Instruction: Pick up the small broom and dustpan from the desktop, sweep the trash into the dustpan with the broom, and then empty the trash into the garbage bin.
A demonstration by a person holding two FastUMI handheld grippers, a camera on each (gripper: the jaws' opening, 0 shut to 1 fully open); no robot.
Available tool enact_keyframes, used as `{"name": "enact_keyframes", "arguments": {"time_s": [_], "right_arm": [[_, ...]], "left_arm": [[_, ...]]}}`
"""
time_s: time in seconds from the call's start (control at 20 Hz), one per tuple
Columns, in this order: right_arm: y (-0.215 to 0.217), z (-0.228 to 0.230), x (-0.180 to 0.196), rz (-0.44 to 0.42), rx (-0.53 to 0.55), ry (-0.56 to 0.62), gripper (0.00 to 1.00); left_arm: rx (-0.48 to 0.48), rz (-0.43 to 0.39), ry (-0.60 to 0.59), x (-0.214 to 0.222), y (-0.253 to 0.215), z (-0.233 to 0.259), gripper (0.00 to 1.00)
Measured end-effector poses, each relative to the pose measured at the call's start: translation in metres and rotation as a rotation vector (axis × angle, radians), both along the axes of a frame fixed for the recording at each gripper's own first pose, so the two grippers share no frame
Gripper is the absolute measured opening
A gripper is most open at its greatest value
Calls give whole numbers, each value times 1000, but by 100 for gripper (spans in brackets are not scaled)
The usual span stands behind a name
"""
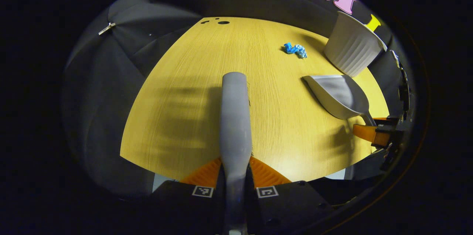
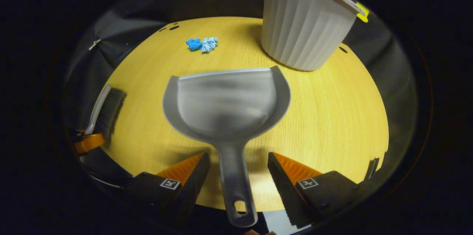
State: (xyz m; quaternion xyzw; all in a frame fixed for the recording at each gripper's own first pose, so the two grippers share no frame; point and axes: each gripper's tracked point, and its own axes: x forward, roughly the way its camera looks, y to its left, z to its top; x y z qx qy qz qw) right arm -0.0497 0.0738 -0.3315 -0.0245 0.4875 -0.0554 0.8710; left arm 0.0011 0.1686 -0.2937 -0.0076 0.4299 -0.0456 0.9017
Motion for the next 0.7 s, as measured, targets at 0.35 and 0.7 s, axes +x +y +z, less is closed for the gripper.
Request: {"name": "enact_keyframes", "arguments": {"time_s": [0.35,0.7], "right_arm": [[4,-17,17,50,36,49,99],[-1,-12,30,107,28,10,51]], "left_arm": [[19,26,34,-3,-16,7,28],[52,34,52,4,-35,19,31]]}}
